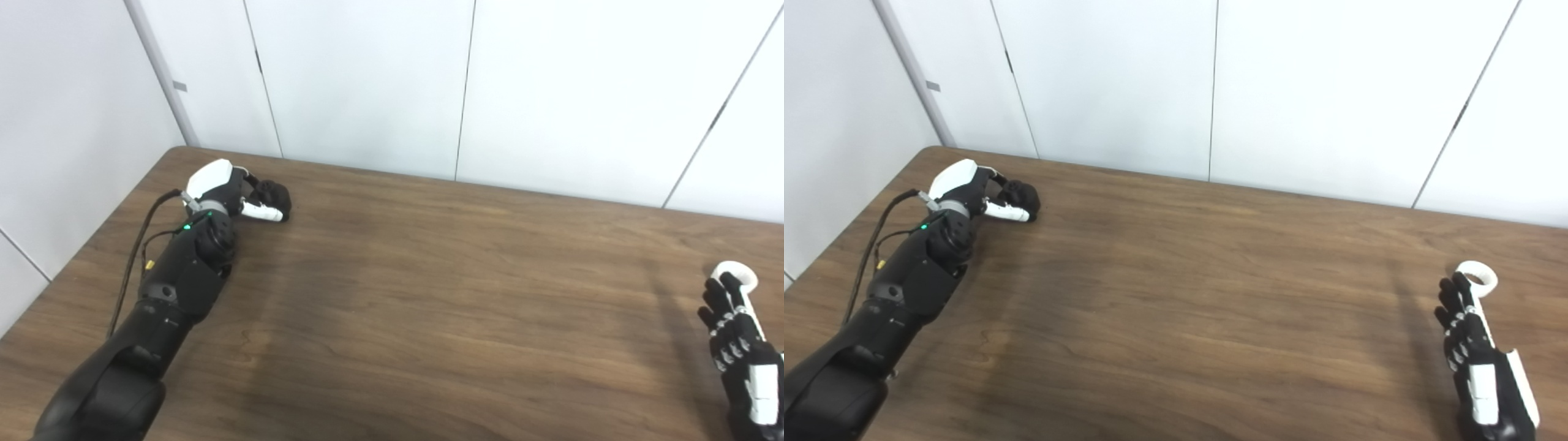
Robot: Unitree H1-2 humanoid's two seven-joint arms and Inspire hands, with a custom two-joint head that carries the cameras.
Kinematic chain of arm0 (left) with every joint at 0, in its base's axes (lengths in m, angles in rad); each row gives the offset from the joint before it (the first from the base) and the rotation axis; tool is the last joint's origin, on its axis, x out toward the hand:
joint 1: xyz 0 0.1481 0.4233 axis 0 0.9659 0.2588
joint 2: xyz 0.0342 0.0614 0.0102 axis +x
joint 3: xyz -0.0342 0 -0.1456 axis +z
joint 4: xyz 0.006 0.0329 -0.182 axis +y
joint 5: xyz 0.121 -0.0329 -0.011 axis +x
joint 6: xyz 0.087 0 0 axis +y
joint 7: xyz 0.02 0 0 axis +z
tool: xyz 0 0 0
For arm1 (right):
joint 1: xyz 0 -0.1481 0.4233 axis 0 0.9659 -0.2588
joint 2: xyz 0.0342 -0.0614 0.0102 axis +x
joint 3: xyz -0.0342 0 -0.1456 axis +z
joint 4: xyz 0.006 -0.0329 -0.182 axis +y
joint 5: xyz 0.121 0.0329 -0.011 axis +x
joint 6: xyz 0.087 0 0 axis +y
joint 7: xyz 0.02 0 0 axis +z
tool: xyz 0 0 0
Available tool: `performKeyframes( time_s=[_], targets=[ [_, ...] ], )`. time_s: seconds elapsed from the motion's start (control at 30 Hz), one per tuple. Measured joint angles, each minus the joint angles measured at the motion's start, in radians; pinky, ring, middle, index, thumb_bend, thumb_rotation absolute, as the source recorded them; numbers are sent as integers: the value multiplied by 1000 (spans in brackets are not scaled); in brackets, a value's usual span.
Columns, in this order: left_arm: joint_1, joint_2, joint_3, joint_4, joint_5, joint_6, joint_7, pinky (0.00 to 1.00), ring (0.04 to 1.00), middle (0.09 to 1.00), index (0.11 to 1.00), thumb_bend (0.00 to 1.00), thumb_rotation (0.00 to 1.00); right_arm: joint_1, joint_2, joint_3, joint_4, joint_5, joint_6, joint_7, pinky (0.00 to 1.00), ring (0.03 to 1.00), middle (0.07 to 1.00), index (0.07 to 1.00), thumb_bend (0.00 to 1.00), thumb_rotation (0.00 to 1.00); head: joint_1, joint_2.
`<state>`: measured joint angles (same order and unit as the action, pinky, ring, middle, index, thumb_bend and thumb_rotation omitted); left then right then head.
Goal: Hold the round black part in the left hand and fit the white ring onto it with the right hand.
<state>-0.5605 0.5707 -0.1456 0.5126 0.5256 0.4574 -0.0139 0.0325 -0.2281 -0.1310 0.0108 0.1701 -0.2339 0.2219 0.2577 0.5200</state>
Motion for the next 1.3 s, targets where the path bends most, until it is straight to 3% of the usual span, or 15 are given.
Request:
performKeyframes(
  time_s=[0.23, 0.4, 0.43, 0.47, 0.57, 0.87, 1.13, 1.3],
  targets=[
    [0, 0, 0, 0, 0, 1, 0, 1000, 998, 926, 708, 901, 281, 0, 0, 0, 0, 0, 0, 0, 1000, 993, 983, 1000, 682, 1000, 0, 3],
    [0, -4, 22, 0, -12, -9, 11, 1000, 977, 878, 605, 854, 169, 0, 0, 0, 0, 0, 0, 0, 1000, 994, 983, 1000, 685, 1000, -2, 6],
    [0, -7, 34, 0, -21, -9, 13, 992, 977, 875, 549, 693, 119, 0, 0, 0, 0, 0, 0, 0, 1000, 994, 982, 1000, 682, 1000, -2, 6],
    [0, -11, 44, 0, -28, -9, 16, 986, 976, 868, 512, 594, 84, 0, 0, 0, 0, 0, 0, 0, 1000, 990, 981, 1000, 671, 1000, -2, 6],
    [0, -26, 61, 1, -40, -24, 41, 970, 966, 858, 487, 530, 54, 0, 0, 0, 0, 0, -1, 0, 1000, 990, 981, 1000, 669, 1000, -2, 6],
    [1, -30, 79, 6, -62, -87, 79, 940, 932, 812, 484, 521, 46, 1, 0, 1, -2, 0, 0, 0, 1000, 995, 980, 1000, 672, 1000, -6, 5],
    [6, -30, 77, 5, -62, -86, 80, 961, 925, 803, 483, 521, 46, 2, 1, 1, -3, 1, 0, 0, 1000, 992, 975, 1000, 661, 1000, -12, 8],
    [32, -27, 78, -48, -61, -79, 70, 980, 916, 794, 483, 521, 43, 3, 3, 1, -5, 1, 1, 0, 1000, 978, 967, 1000, 660, 991, -15, 11]
  ],
)
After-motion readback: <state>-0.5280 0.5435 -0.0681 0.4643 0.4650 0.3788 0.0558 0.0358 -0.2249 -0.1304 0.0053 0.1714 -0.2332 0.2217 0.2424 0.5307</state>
